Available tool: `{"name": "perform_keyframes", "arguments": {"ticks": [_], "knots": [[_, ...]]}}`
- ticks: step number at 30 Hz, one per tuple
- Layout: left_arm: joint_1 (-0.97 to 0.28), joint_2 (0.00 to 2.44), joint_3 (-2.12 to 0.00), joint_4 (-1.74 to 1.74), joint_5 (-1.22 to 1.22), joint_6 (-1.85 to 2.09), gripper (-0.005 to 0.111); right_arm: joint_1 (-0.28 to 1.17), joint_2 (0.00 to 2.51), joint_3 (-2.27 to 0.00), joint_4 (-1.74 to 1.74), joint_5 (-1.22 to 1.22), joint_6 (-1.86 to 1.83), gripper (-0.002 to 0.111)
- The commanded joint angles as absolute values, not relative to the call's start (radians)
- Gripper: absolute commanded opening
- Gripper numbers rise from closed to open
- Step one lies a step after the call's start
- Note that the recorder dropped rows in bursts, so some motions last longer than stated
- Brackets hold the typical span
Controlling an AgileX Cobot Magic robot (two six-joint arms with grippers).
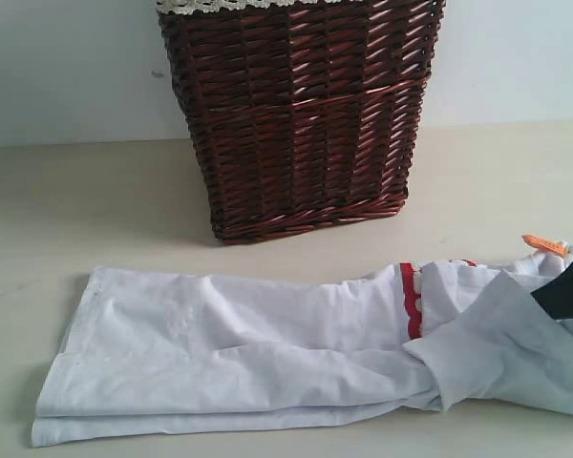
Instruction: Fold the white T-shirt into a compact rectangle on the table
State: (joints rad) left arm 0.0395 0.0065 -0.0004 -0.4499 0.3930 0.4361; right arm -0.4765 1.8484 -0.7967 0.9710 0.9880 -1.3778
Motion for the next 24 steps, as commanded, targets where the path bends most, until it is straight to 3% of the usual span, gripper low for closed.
{"name": "perform_keyframes", "arguments": {"ticks": [1, 19, 24], "knots": [[0.038, 0.0, 0.0, -0.451, 0.389, 0.437, 0.011, -0.487, 1.831, -0.795, 1.001, 1.021, -1.424, 0.105], [0.038, 0.0, 0.0, -0.451, 0.389, 0.437, 0.011, -0.537, 1.779, -0.795, 1.109, 1.211, -1.542, 0.105], [0.038, 0.0, 0.0, -0.451, 0.389, 0.437, 0.011, -0.537, 1.779, -0.795, 0.869, 1.027, -1.408, 0.105]]}}
